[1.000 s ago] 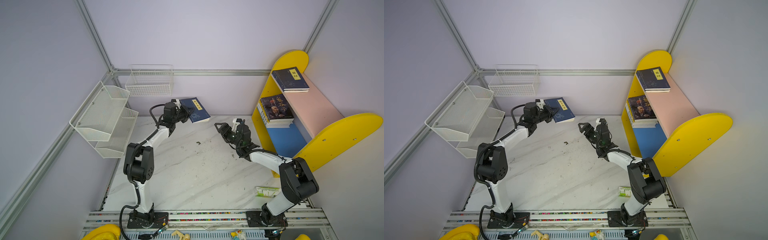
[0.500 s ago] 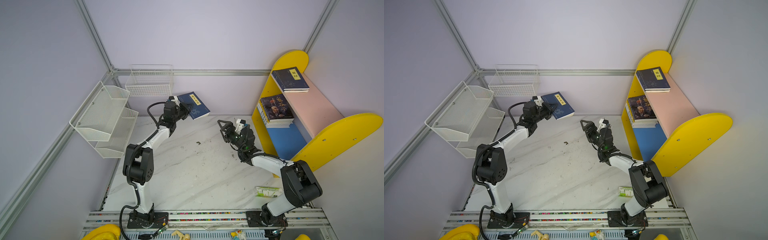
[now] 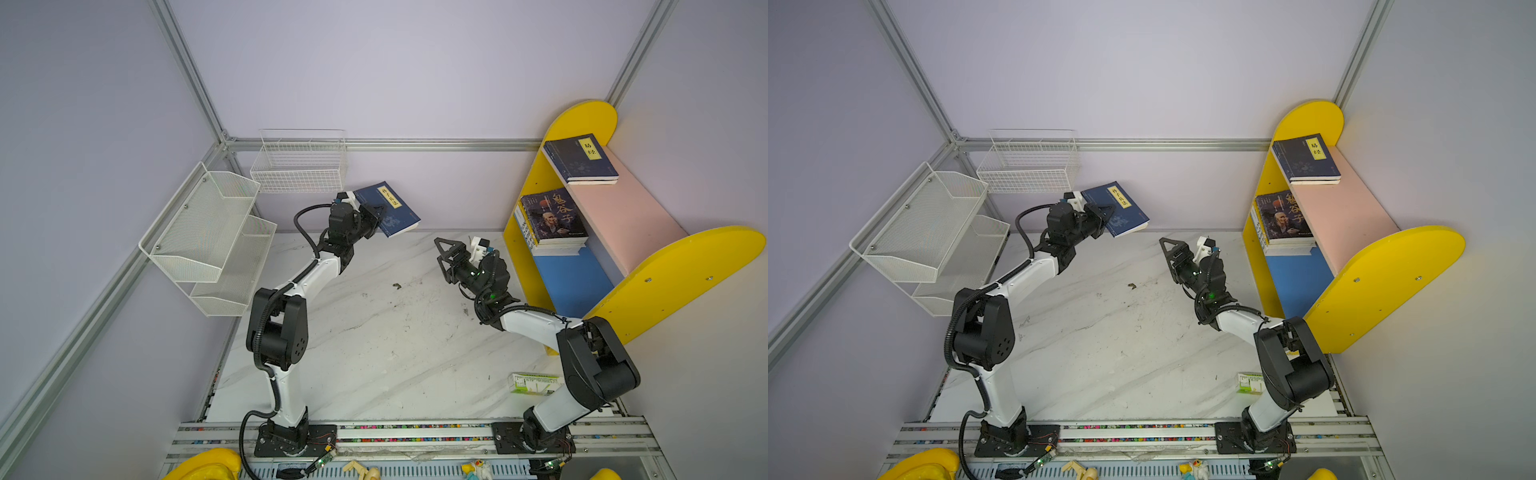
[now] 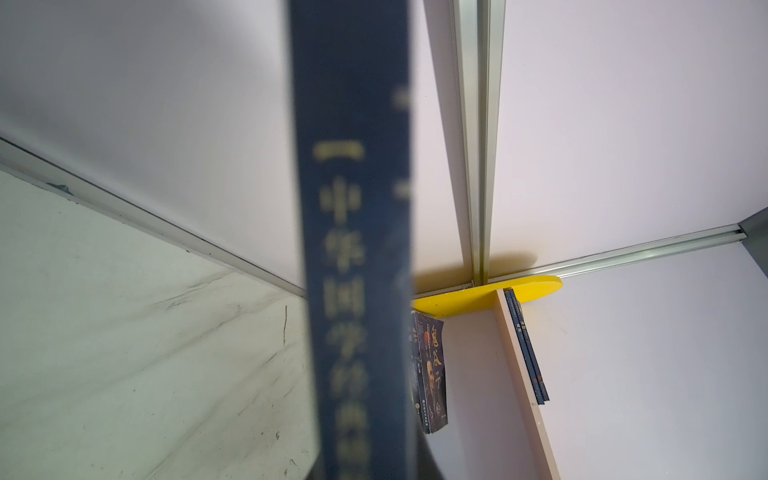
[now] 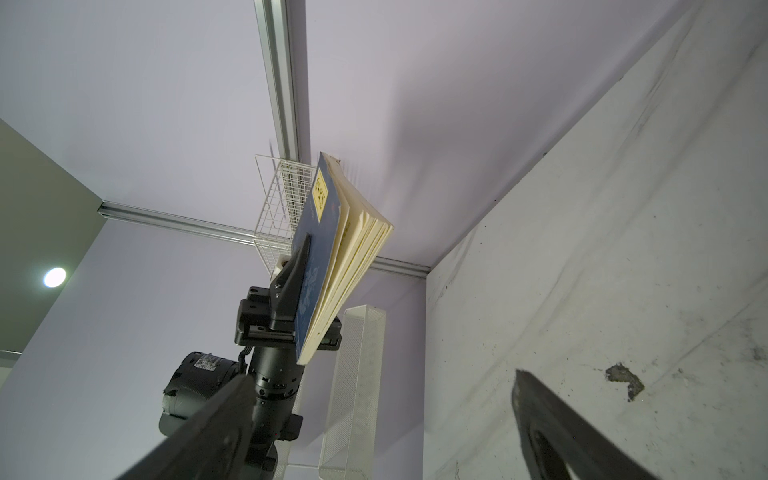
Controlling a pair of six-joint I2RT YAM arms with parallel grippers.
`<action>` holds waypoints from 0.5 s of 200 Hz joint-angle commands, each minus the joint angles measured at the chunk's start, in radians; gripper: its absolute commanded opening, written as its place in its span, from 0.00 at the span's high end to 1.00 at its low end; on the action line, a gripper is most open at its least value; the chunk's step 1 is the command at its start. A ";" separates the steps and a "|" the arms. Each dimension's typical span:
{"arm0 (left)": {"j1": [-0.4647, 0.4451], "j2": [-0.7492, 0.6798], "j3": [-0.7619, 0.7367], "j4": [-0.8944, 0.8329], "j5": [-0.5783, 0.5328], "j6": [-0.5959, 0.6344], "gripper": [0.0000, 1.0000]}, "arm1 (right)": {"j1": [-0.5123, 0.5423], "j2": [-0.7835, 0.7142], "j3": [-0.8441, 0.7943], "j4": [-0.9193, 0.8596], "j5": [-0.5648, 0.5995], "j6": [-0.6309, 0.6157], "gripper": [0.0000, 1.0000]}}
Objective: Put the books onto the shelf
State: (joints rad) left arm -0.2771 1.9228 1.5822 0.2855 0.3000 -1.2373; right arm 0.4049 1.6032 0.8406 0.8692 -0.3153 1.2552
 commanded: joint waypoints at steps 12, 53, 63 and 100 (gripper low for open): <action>-0.011 -0.032 0.086 0.122 -0.100 0.011 0.98 | 0.004 0.060 0.034 0.135 -0.052 0.108 0.03; -0.029 0.028 0.177 0.142 -0.163 0.007 0.98 | 0.013 0.156 0.105 0.264 -0.097 0.188 0.03; -0.034 0.034 0.181 0.153 -0.178 -0.003 0.98 | 0.015 0.182 0.135 0.270 -0.115 0.190 0.03; -0.049 0.035 0.177 0.172 -0.196 -0.032 0.98 | 0.022 0.271 0.229 0.367 -0.125 0.231 0.05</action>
State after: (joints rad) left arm -0.3115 1.9709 1.6474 0.3546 0.1398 -1.2469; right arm 0.4171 1.8336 1.0042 1.0821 -0.4107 1.3964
